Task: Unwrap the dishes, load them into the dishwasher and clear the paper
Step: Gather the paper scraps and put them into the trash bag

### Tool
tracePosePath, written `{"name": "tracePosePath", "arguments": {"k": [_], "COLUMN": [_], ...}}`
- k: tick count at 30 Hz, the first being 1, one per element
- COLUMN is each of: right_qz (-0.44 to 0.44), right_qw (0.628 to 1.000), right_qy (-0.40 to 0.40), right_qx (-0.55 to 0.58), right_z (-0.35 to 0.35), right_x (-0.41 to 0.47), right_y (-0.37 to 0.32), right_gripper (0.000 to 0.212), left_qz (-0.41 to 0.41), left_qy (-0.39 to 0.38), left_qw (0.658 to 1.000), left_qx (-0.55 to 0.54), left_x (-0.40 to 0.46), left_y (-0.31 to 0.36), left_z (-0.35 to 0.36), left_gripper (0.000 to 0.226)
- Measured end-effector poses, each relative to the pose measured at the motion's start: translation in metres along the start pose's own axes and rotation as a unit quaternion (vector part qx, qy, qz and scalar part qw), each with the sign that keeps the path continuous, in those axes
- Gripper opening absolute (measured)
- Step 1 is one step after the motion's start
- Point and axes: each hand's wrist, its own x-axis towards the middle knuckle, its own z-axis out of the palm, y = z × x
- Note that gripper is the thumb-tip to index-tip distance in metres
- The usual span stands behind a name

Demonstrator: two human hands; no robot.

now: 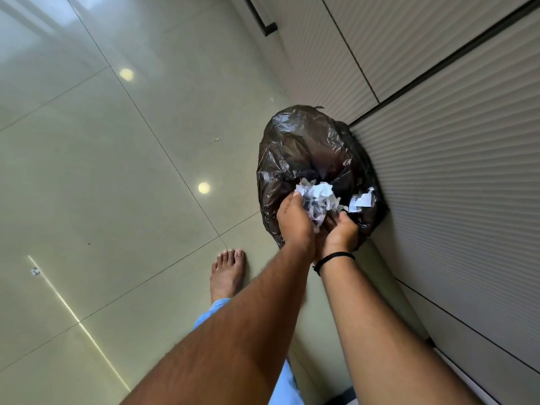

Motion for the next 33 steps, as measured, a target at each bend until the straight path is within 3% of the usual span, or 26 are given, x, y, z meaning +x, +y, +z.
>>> {"name": "tracePosePath", "arguments": {"k": [8,13,18,24,33], "right_qz": [-0.02,-0.042,-0.078,-0.061,-0.123], "right_qw": [0.998,0.994,0.991,0.995,0.98], "right_qy": [0.027,0.049,0.058,-0.034,-0.144], "right_qx": [-0.06,-0.091,-0.093,-0.069,0.056], "right_z": [0.003,-0.002,-0.002,0.001,-0.009], "right_x": [-0.029,-0.057,-0.089,-0.163,-0.384], "right_y": [-0.016,-0.029,-0.045,-0.078,-0.156], "right_gripper": [0.021,0.032,0.017,0.02,0.024], "left_qz": [0.019,0.034,0.008,0.038,0.08], "left_qy": [0.018,0.006,-0.031,-0.058,-0.183], "left_qw": [0.996,0.997,0.995,0.992,0.978], "left_qx": [0.079,0.071,0.09,0.107,0.065], "left_x": [-0.01,-0.028,-0.061,-0.131,-0.352], "left_y": [0.011,0.02,0.038,0.069,0.176], "left_z": [-0.02,-0.022,-0.025,-0.035,-0.046], "left_gripper": [0.015,0.018,0.017,0.023,0.033]}}
